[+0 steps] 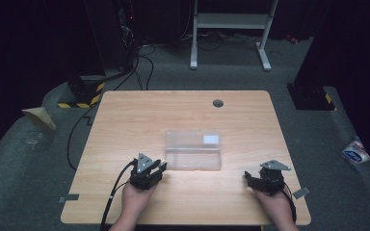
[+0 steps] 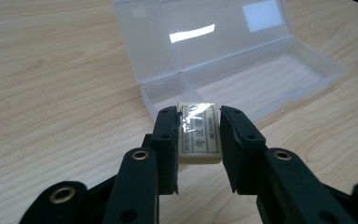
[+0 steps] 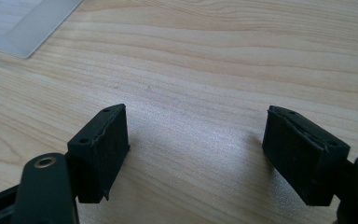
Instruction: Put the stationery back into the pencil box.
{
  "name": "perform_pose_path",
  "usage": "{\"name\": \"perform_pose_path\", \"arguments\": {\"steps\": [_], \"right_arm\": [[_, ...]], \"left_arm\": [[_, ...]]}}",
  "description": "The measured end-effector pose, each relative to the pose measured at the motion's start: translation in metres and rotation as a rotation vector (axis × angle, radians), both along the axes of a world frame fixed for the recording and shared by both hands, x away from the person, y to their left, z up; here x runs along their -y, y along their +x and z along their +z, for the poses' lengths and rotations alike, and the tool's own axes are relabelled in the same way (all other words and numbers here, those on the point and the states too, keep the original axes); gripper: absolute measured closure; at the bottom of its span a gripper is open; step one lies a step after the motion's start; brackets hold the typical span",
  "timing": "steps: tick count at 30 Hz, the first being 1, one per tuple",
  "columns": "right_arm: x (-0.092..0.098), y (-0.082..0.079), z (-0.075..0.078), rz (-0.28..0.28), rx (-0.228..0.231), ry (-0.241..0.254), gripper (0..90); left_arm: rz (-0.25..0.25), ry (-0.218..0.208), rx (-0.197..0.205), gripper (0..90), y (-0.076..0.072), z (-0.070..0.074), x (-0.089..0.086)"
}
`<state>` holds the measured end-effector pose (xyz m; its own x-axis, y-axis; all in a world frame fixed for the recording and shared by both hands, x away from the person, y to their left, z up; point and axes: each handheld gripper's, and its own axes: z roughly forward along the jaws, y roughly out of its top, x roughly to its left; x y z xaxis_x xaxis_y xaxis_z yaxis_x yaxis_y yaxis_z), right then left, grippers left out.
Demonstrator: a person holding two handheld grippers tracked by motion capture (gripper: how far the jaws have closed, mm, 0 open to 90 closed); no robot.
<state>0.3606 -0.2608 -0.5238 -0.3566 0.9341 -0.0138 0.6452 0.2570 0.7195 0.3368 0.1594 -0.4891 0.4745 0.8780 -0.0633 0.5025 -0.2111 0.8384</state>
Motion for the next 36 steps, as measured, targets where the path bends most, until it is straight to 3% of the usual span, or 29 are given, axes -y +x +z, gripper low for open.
{"name": "perform_pose_path", "arguments": {"steps": [15, 32, 36], "right_arm": [[-0.001, 0.000, 0.000, -0.004, -0.005, 0.001, 21.1], [-0.001, 0.000, 0.000, -0.011, -0.004, 0.000, 21.2], [-0.001, 0.000, 0.000, -0.011, -0.004, 0.000, 21.3]], "left_arm": [[-0.022, -0.020, 0.034, 68.0, 0.014, 0.008, 0.010], [-0.022, -0.035, 0.017, 68.0, 0.028, 0.009, 0.018], [-0.026, -0.019, 0.007, 68.0, 0.034, 0.011, 0.022]]}}
